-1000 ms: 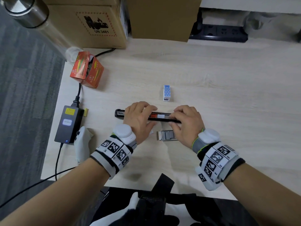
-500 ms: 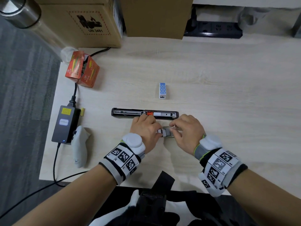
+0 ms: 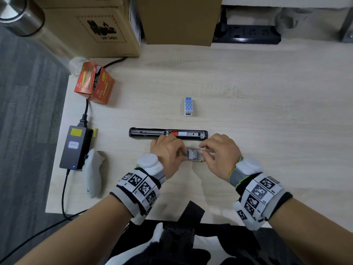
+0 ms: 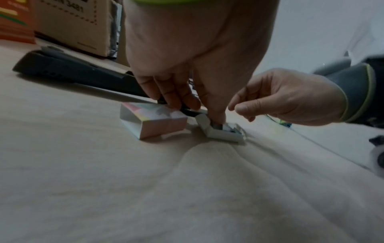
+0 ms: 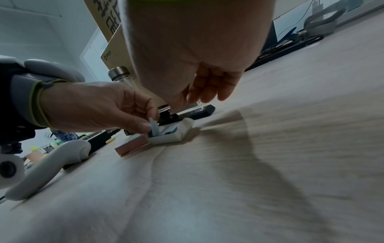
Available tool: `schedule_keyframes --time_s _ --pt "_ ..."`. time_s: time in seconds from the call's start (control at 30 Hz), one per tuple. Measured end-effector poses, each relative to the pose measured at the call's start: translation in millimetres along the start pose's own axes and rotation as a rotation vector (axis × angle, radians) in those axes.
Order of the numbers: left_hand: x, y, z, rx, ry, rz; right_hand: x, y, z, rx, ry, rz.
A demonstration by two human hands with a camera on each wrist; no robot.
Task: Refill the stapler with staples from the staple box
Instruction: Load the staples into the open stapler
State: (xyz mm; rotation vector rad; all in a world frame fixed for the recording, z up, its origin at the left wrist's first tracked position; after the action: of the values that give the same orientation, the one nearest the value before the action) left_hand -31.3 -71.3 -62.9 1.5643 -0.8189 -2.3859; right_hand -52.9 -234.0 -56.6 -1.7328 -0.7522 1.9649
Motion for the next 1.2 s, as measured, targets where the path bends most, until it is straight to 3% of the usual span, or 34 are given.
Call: schedule_keyframes --time_s 0.2,0.43,0.6,0.73,0.93,1.2 --pt "-30.3 3.5 -4.7 -0.013 -0.024 0.481 -4.8 -9.3 -6.5 0.071 -0.054 -0.173" --pt "-39.1 11.9 -13.2 -0.01 -0.037 0.663 8.3 -16.3 -17.3 0.221 -0.237 -0.518" --pt "-36.9 7.5 -15.3 0.027 0.023 0.581 4.8 -10.7 -18.9 0.292 -0.162 -0.514" --pt "-46.3 -11.5 -22.3 0.103 0.216 0.283 -17.3 -9.6 -29.7 0.16 0.045 -0.145" --pt "-40.3 -32.8 -23.4 0.107 0.251 0.086 -7.9 -10.2 -40.5 0.066 -0.043 0.139" --pt "-30.2 -19.9 -28.1 0.122 0.191 0.026 -0.7 -13.8 -44.0 0.039 -0.093 0.252"
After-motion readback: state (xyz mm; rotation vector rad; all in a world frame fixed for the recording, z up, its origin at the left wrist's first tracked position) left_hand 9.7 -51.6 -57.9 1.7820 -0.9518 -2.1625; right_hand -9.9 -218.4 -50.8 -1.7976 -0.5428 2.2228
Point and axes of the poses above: each hand's wrist, its own z-axis away from the middle knuckle, its own x-axis out of the palm, y = z × x, the point moved 6 cm from there along -z, towards the middle knuckle, and after that the axes turned 1 degree about y, right-handed, at the moved point
